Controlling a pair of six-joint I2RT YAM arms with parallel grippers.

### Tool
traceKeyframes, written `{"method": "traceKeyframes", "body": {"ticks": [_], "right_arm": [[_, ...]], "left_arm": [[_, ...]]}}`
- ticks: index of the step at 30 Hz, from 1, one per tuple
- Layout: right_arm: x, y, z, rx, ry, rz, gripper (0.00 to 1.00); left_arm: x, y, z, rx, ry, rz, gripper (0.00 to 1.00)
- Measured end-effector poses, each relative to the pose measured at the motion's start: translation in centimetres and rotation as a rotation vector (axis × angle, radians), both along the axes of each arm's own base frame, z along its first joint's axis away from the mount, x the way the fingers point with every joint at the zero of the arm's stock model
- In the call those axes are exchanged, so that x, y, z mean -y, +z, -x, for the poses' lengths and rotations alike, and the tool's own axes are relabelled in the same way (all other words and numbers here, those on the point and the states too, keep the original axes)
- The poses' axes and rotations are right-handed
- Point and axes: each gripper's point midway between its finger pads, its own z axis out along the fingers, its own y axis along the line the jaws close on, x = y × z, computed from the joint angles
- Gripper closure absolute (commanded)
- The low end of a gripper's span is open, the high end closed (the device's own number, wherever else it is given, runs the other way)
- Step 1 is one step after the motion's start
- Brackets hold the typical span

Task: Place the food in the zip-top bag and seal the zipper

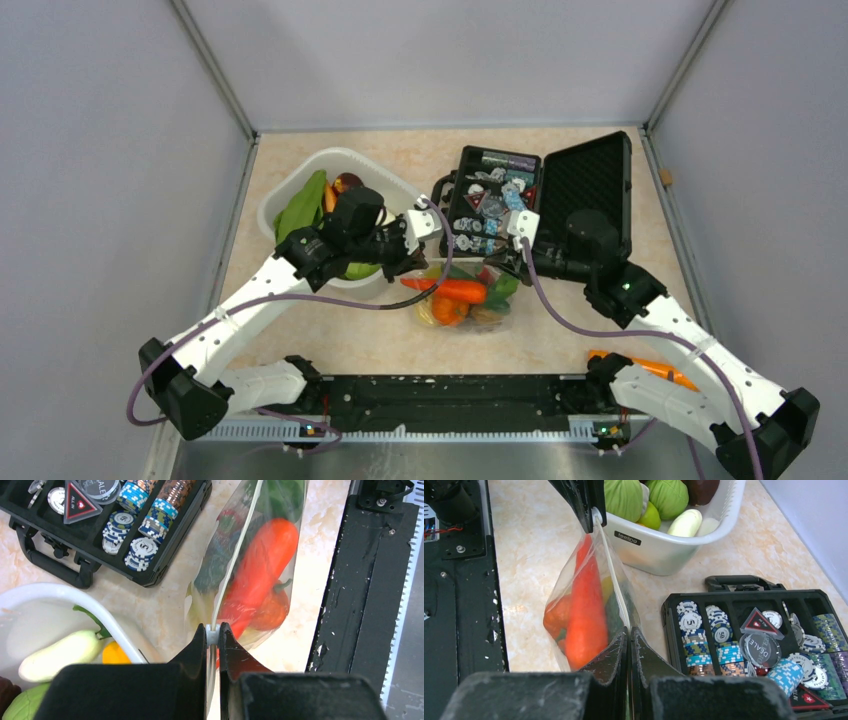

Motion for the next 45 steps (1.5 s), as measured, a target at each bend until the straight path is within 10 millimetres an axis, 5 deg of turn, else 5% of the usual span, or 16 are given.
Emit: {"method": "traceKeyframes", "body": {"ticks": [3, 9, 17, 25, 33, 39, 45], "right_arm": [[0.0, 0.0, 0.0, -0.005, -0.003, 0.0, 0.52], [-0.7, 0.6, 0.7, -0.059, 0.043, -0.009, 0.36], [-2.0, 3.7, 0.1, -0.009, 0.118, -0.007, 0.36], [-3.8, 1.6, 0.6, -0.073, 0.177, 0.046, 0.36], [-5.9, 3.0, 1.8, -0.078, 0.2, -0.014, 0.37], [-6.6, 1.8, 1.0, -0.097, 0.155, 0.014, 0.39], [-7.2, 1.2, 0.6, -0.1, 0.135, 0.028, 0.53]], "left_arm": [[-0.3, -0.2, 0.1, -0.004, 0.007, 0.0, 1.0], [0.0, 0.3, 0.6, -0.033, -0.019, 0.024, 1.0], [1.5, 2.2, 0.4, -0.037, -0.075, 0.07, 1.0], [1.7, 2.3, 0.6, -0.048, -0.087, 0.078, 1.0], [1.7, 2.3, 0.6, -0.048, -0.085, 0.077, 1.0], [1.7, 2.2, 0.5, -0.047, -0.083, 0.076, 1.0], [1.7, 2.3, 0.5, -0.046, -0.082, 0.077, 1.0]]}}
